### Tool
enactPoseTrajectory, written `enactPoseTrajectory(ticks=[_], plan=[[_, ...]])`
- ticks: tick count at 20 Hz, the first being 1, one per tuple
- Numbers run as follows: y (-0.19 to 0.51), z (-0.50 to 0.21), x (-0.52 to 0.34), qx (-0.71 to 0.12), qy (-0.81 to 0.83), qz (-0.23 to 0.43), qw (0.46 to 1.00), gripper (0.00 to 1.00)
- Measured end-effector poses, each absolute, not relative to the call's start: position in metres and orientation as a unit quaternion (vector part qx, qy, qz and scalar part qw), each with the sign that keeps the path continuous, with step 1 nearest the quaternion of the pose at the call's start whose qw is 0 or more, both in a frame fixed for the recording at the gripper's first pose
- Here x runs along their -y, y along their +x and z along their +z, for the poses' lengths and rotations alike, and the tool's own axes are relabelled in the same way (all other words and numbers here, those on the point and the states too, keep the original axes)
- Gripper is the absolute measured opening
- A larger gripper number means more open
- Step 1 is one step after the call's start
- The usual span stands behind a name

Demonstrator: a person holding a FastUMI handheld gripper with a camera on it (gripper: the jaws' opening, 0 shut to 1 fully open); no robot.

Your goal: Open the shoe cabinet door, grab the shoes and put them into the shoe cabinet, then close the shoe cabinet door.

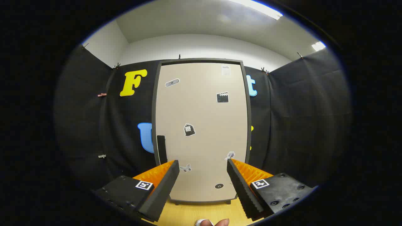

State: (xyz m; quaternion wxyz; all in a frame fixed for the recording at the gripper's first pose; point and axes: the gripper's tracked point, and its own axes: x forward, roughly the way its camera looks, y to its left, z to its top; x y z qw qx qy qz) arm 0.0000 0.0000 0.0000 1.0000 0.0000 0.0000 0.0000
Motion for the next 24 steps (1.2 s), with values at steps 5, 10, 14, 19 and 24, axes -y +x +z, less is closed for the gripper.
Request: enactPoseTrajectory(ticks=[5,10,14,19,24], plan=[[-0.001,-0.010,-0.005,-0.015,-0.009,-0.004,1.000,0.98],[-0.004,-0.014,-0.009,-0.028,0.015,-0.002,0.999,0.98],[-0.008,-0.008,-0.010,-0.020,0.013,-0.003,1.000,0.98],[-0.011,-0.005,-0.028,-0.023,0.020,0.010,0.999,0.98],[0.008,0.005,-0.064,-0.010,0.025,0.033,0.999,0.98]])
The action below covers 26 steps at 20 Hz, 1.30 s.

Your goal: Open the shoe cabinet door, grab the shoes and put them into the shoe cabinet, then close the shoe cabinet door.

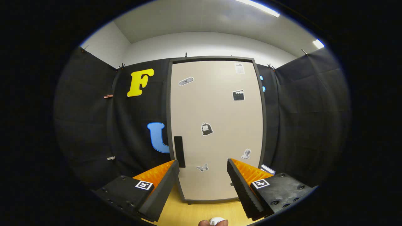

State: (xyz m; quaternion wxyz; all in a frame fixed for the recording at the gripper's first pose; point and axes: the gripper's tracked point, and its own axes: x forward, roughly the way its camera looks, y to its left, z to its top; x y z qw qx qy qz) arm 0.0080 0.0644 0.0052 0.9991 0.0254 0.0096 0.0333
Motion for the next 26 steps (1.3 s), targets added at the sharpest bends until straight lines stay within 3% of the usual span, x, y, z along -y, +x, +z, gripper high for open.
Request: enactPoseTrajectory(ticks=[7,18,21,24,26], plan=[[0.075,0.000,-0.112,0.006,0.030,0.045,0.999,0.98],[0.182,-0.065,-0.148,-0.025,-0.007,0.037,0.999,0.97],[0.201,-0.077,-0.155,-0.029,-0.008,0.036,0.999,0.84],[0.208,-0.079,-0.151,-0.021,0.003,0.011,1.000,0.54],[0.209,-0.085,-0.148,-0.022,-0.006,0.006,1.000,0.41]])
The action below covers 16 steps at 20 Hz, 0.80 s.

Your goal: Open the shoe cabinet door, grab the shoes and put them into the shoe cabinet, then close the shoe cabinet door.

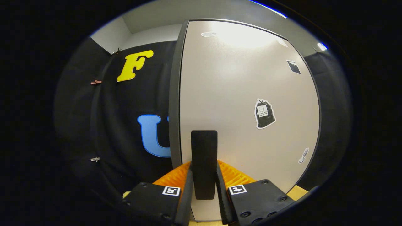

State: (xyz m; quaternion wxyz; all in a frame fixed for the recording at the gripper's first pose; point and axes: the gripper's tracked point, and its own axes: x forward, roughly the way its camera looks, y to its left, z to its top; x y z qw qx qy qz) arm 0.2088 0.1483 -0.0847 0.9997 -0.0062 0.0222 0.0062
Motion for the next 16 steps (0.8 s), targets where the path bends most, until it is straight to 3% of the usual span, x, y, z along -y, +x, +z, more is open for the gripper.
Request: enactPoseTrajectory(ticks=[1,4,7,16], plan=[[0.198,-0.077,-0.149,-0.018,-0.008,0.005,1.000,0.44],[0.205,-0.083,-0.148,-0.037,-0.005,0.005,0.999,0.23],[0.193,-0.081,-0.146,-0.042,-0.005,0.016,0.999,0.14],[0.089,-0.066,-0.110,-0.053,0.026,0.075,0.995,0.14]])
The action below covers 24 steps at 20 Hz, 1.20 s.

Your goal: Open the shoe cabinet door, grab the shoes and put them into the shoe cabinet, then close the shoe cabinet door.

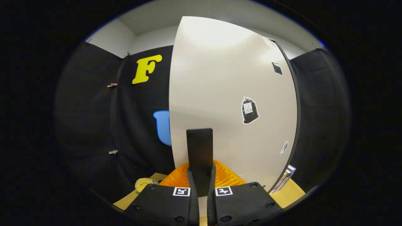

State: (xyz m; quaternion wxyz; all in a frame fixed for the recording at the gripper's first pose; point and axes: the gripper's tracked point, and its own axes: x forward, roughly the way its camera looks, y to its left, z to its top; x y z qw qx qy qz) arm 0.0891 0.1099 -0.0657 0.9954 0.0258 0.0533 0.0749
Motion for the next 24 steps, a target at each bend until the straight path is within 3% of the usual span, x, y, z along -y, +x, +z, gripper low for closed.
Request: enactPoseTrajectory(ticks=[10,24], plan=[[0.016,-0.055,-0.038,-0.051,0.046,0.076,0.995,0.13],[-0.033,-0.045,0.090,-0.041,0.025,0.019,0.999,0.12]])
